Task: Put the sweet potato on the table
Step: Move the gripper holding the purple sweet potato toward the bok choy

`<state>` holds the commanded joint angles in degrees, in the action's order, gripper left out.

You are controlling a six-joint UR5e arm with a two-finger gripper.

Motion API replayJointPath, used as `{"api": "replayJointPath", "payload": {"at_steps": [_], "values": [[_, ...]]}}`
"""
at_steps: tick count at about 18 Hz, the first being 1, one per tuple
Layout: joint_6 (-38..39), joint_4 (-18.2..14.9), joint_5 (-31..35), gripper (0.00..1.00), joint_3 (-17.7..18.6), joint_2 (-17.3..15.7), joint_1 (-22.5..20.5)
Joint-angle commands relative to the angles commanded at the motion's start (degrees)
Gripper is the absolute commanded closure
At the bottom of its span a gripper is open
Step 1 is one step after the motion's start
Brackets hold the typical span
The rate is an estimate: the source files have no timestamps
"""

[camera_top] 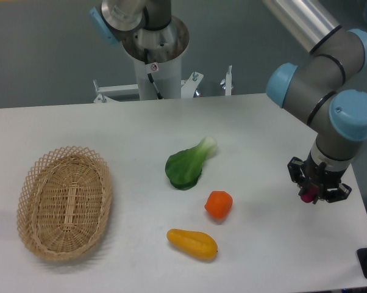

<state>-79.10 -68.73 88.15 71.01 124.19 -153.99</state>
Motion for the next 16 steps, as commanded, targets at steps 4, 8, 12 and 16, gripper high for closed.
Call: {"api": "replayJointPath", "payload": {"at_steps": [4,8,12,16], "values": [[0.44,0.18,1.4,0.85,-0.7,0.79,0.87],[2.62,0.53,1.67,0.85,-0.7,1.23,1.58],[5.71,0.7,2.63,0.85,-0.62,1.67,3.6],[9.13,1.23,5.18,0.84,0.61,1.59,7.38]]}}
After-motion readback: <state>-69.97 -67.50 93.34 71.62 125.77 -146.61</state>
